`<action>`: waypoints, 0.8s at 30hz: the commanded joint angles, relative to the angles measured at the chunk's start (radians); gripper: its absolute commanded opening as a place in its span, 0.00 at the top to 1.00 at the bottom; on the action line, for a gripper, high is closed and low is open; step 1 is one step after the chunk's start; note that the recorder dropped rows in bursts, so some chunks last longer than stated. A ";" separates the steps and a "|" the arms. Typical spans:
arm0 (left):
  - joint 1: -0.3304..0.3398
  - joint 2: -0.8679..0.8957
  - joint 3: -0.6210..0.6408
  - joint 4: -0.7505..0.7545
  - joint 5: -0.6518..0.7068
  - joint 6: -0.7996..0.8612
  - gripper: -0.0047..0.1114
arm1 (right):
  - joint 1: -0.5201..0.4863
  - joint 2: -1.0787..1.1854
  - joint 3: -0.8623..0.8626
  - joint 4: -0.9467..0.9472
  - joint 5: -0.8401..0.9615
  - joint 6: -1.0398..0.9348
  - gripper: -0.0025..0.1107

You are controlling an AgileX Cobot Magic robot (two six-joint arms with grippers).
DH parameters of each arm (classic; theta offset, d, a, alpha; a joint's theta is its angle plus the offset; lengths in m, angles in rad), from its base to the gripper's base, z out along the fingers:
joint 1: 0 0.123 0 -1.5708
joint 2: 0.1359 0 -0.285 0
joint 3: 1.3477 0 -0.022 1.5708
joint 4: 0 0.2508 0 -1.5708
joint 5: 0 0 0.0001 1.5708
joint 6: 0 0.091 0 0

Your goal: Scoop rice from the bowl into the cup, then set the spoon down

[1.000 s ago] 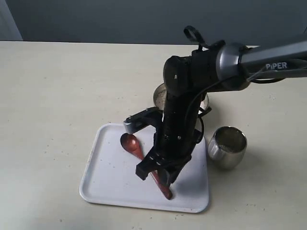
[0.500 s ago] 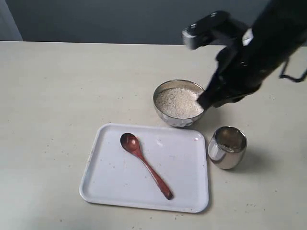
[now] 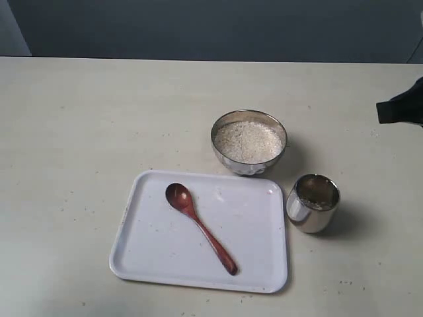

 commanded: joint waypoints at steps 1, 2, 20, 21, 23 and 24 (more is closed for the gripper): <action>-0.004 -0.004 -0.004 0.001 -0.001 -0.007 0.96 | -0.005 -0.027 0.003 0.013 0.000 0.001 0.98; -0.004 -0.004 -0.004 0.001 -0.001 -0.007 0.96 | -0.005 -0.027 0.003 0.015 0.000 0.003 0.98; -0.004 -0.004 -0.004 0.001 -0.001 -0.007 0.96 | -0.519 -0.857 0.540 0.086 -0.193 -0.004 0.98; -0.004 -0.004 -0.004 0.001 -0.001 -0.007 0.96 | -0.547 -0.912 0.564 0.105 -0.183 -0.004 0.98; -0.004 -0.004 -0.004 0.001 -0.001 -0.007 0.96 | -0.592 -1.002 0.598 0.139 -0.158 -0.004 0.98; -0.004 -0.004 -0.004 0.001 -0.001 -0.007 0.96 | -0.607 -1.038 0.613 0.151 -0.140 -0.002 0.98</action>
